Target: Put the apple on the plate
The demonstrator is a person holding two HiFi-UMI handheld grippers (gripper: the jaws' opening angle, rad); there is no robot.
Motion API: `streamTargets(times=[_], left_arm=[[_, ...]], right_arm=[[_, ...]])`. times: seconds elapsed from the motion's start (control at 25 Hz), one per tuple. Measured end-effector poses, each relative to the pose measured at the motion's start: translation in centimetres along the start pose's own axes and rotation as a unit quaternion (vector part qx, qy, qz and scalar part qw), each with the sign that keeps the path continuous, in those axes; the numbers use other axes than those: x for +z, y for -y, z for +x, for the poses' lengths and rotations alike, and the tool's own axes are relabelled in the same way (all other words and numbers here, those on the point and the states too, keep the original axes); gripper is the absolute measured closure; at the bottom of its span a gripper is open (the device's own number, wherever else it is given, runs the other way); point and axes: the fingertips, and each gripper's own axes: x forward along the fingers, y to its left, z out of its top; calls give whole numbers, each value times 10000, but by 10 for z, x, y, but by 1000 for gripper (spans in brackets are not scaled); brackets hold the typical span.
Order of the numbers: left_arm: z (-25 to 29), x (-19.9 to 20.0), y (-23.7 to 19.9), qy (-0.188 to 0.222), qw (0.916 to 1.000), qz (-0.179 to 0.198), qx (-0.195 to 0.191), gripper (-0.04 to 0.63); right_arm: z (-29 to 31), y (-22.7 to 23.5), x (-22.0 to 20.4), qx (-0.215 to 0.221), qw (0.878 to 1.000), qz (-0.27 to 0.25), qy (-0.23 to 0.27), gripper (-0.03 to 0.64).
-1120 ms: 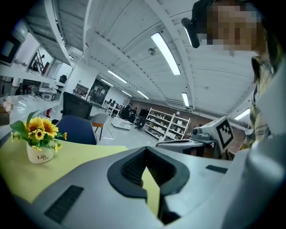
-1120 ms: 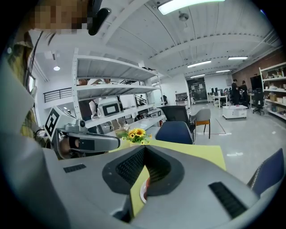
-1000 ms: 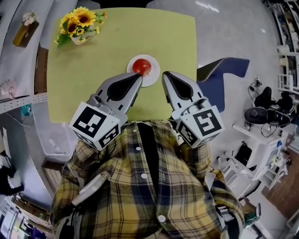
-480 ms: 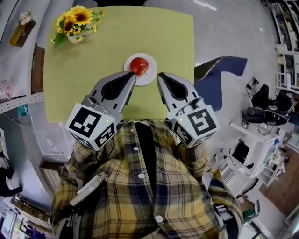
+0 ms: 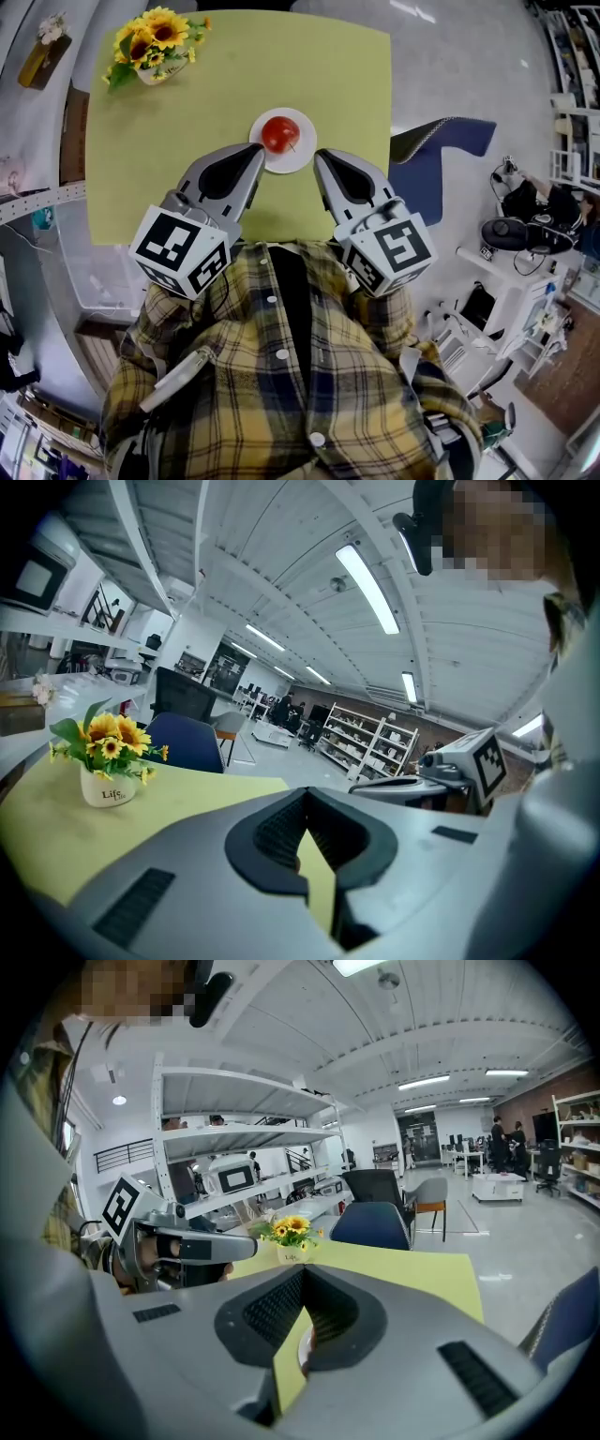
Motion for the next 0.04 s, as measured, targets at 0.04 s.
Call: streamTargets(times=[0.04], left_arm=[[0, 0, -1, -12, 10000, -9, 1, 588]], right_arm=[[1, 0, 0, 0, 10000, 7, -6, 620]])
